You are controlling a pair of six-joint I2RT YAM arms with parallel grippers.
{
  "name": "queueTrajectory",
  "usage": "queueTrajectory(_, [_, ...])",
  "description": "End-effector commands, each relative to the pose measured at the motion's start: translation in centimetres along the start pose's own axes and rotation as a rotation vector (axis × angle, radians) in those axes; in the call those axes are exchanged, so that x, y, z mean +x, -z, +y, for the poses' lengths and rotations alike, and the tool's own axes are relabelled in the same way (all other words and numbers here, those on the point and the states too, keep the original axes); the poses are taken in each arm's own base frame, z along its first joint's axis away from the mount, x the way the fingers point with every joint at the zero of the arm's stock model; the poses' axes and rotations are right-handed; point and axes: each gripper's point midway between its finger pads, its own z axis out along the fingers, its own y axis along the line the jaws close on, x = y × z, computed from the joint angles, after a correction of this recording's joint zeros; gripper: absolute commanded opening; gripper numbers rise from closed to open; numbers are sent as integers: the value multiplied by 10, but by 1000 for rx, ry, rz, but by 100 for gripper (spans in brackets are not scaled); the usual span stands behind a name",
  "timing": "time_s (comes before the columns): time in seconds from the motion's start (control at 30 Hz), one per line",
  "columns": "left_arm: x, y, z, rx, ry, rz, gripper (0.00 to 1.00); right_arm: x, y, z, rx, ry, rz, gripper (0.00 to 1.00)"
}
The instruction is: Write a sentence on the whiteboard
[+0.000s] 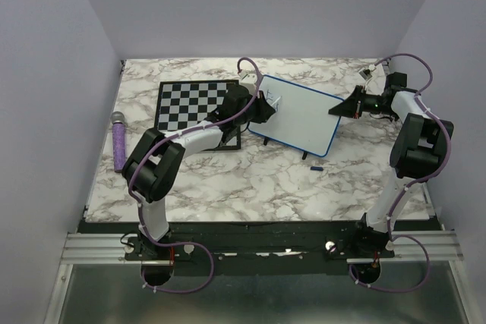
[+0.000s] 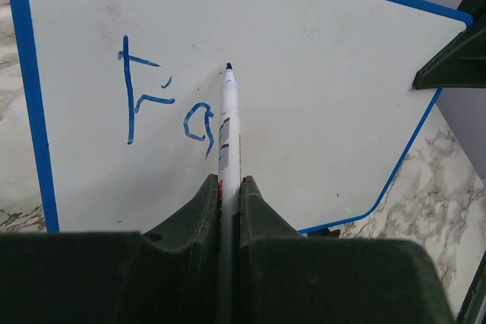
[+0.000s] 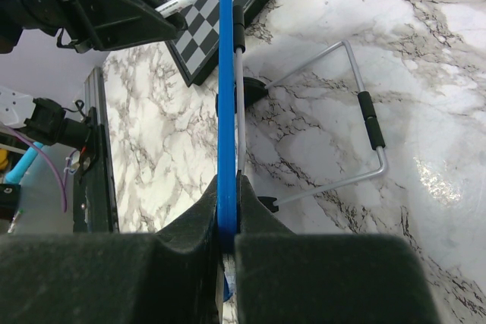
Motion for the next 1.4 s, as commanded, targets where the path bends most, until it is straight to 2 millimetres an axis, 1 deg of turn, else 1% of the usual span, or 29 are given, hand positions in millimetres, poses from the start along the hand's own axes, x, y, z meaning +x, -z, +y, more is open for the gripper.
queueTrajectory(0.0, [4,-7,0,-15,-14,19,0,-7,0,-11,44,103,22,1])
queueTrajectory(0.23, [9,-9,1,-18,-12,39,0,-8,0,-11,44,106,22,1])
queueTrajectory(0.33, [13,-10,4,-31,-9,53,0,-8,0,-10,43,101,21,1])
queueTrajectory(0.53, [17,-7,7,-40,-8,58,0,-7,0,-10,43,103,21,0])
queueTrajectory(0.63, [14,-4,2,-14,-14,42,0,-7,0,-10,43,103,21,1])
queueTrajectory(0.67, [8,0,-2,-5,-19,26,0,-7,0,-10,43,103,21,0])
queueTrajectory(0.73, [4,3,-4,3,-26,11,0,-7,0,-9,43,103,21,0])
queueTrajectory(0.8, [-4,9,-11,17,-32,-10,0,-8,0,-9,43,104,21,1])
queueTrajectory(0.83, [-4,11,-11,16,-33,-12,0,-8,0,-9,42,104,20,1])
queueTrajectory(0.87, [-10,14,-14,21,-36,-25,0,-7,0,-9,43,103,21,1])
queueTrajectory(0.97, [-10,19,-14,17,-38,-31,0,-7,0,-10,43,103,21,1])
queueTrajectory(1.23, [1,15,-8,3,-29,-4,0,-7,0,-10,46,101,23,0])
queueTrajectory(1.27, [5,14,-5,-3,-23,8,0,-7,0,-10,46,101,23,1])
queueTrajectory(1.37, [7,11,-3,-16,-22,20,0,-7,0,-10,45,101,23,1])
